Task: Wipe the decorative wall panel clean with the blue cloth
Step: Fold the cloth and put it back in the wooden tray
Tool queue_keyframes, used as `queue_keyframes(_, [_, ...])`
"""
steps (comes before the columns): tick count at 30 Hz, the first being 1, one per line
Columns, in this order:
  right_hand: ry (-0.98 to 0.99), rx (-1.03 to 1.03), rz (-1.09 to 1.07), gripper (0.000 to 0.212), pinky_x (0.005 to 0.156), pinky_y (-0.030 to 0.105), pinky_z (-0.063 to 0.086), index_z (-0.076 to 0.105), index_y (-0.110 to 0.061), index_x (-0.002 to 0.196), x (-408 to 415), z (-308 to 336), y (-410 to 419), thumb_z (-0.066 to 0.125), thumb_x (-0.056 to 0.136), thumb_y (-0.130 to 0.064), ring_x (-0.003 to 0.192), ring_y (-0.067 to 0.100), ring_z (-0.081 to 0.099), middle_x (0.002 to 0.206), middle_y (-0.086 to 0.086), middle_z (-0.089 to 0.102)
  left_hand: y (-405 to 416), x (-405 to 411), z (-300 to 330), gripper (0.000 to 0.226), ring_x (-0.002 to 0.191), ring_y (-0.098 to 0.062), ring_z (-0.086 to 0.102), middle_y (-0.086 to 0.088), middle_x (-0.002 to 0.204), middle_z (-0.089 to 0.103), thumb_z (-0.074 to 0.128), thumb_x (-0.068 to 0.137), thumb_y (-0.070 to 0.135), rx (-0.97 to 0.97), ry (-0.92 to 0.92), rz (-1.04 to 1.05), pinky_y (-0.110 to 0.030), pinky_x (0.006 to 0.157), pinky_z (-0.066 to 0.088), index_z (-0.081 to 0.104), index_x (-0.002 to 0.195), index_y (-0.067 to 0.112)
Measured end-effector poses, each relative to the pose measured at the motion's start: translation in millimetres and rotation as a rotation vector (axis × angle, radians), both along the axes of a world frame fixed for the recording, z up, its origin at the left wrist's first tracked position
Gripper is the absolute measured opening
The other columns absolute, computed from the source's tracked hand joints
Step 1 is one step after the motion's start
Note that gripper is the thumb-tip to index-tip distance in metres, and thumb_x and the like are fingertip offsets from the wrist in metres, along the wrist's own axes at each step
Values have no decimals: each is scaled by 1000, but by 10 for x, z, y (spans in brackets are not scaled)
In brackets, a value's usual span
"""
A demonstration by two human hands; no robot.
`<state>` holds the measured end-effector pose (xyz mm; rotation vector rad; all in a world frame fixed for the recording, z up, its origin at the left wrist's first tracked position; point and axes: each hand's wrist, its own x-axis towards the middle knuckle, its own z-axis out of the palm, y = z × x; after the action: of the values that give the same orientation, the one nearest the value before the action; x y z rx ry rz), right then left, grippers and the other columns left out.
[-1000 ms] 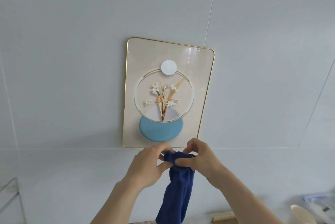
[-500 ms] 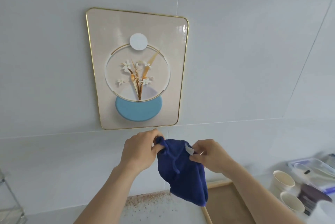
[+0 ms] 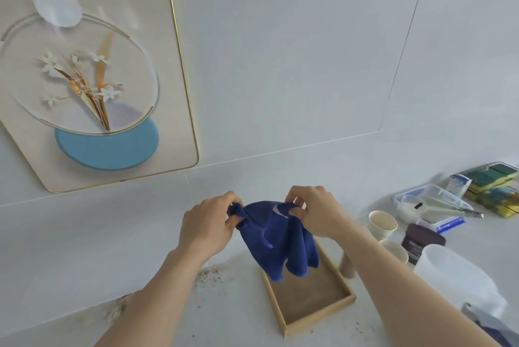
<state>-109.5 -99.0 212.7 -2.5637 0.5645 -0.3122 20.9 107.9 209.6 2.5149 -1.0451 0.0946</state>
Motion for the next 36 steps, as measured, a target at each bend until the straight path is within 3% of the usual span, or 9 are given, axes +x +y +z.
queue_keyframes(10, [75,64,-86,23,70,48,59,65,-32,87,-184,-760,-602,54,87,-12,77,26,64,85,1,71,-766,-215,-689,8,79,-12,65,20,95,68,57,98,32,53,146,1,-35,72,53,53,98,39])
queue_keyframes(14, [102,83,-123,24,66,43,56,67,-27,87,-206,-1100,-725,54,86,-8,76,26,63,82,1,70,-987,-239,-985,15,83,-16,67,19,96,69,58,96,27,96,184,25,-36,73,55,53,98,41])
queue_keyframes(19, [117,117,-114,25,66,44,55,68,-27,87,-220,-1644,-825,54,82,-6,76,27,62,85,-2,71,-1189,-262,-1441,19,83,-17,63,16,98,68,57,97,22,175,226,32,-29,63,43,60,106,38])
queue_keyframes(25, [138,141,-109,33,62,33,44,71,-20,99,-270,-2235,-861,60,81,6,80,26,62,94,0,68,-1287,-262,-1969,28,84,-18,63,14,97,71,56,93,13,247,319,67,-31,66,49,63,107,36])
queue_keyframes(27, [171,128,-88,39,66,30,42,73,-20,107,-276,-2388,-842,64,80,6,85,27,64,100,0,68,-1314,-296,-2126,30,93,-20,65,12,107,70,56,94,12,261,332,59,-31,69,48,62,111,36])
queue_keyframes(29, [220,124,-48,45,72,31,49,71,-21,118,-289,-2502,-808,69,80,3,95,27,66,111,0,68,-1329,-338,-2278,32,102,-20,65,11,119,67,55,98,12,287,344,20,-31,77,52,59,121,34])
queue_keyframes(32, [331,80,28,45,92,35,53,61,-22,135,-331,-2607,-744,65,92,-9,122,26,57,136,0,60,-1312,-399,-2473,46,123,-18,58,10,144,54,58,99,17,365,356,-87,-32,101,51,51,141,33])
queue_keyframes(34, [411,51,69,42,105,36,48,51,-22,143,-369,-2658,-707,56,101,-19,139,25,42,151,0,48,-1274,-428,-2563,59,147,-20,37,8,164,33,58,100,25,477,329,-168,-34,120,33,36,155,31])
queue_keyframes(36, [468,34,89,49,120,40,32,38,-24,152,-395,-2711,-680,48,105,-33,152,27,23,164,0,30,-1225,-439,-2611,70,157,-21,14,5,172,13,55,101,35,592,310,-238,-38,128,12,20,161,31])
